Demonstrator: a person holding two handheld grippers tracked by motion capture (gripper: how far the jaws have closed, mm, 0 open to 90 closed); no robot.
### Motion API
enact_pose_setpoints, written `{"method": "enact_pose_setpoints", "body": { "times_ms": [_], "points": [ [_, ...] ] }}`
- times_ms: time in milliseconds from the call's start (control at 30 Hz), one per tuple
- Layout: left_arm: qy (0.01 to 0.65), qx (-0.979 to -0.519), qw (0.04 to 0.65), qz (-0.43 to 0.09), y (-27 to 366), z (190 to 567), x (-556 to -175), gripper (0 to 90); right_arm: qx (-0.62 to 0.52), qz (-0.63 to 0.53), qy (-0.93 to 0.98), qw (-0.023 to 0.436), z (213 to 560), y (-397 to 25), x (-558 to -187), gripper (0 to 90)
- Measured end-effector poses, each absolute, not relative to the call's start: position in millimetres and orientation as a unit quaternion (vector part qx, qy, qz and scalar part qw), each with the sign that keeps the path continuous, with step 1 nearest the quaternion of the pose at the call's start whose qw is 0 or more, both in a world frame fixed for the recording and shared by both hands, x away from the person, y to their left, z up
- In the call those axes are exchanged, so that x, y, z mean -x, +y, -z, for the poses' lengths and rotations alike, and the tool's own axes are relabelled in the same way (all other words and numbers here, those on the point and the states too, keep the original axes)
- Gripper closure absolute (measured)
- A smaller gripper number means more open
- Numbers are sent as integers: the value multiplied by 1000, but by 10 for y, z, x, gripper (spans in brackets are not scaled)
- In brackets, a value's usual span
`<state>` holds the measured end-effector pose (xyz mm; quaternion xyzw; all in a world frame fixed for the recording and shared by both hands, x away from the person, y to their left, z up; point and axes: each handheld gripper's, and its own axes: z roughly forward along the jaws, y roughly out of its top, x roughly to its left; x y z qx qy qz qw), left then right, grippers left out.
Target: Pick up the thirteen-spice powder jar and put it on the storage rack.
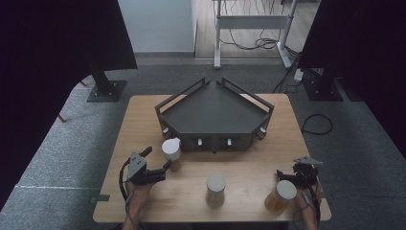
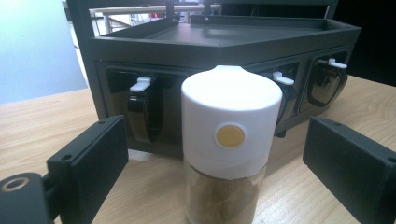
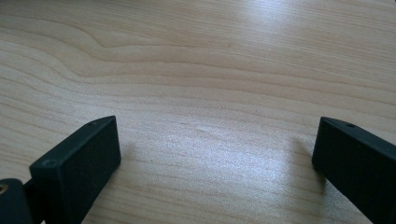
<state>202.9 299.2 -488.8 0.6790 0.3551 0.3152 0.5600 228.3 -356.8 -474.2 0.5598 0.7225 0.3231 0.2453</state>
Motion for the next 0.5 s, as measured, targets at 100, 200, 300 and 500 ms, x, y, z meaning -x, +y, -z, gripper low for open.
{"method": "enact_pose_setpoints", "body": {
  "times_ms": [100,200,300,500],
  "points": [
    [355,-678,562,-314,2966,4900,-2053,65,-560,-323,723,245,4742,-3568,-2283,3],
    [354,-679,561,-314,2932,4902,-2083,65,-560,-323,722,245,4742,-3567,-2283,4],
    [353,-680,561,-313,2914,4904,-2105,66,-560,-323,723,245,4742,-3568,-2283,4],
    [347,-684,560,-312,2878,4904,-2155,67,-560,-323,723,245,4742,-3567,-2283,3]
  ]
}}
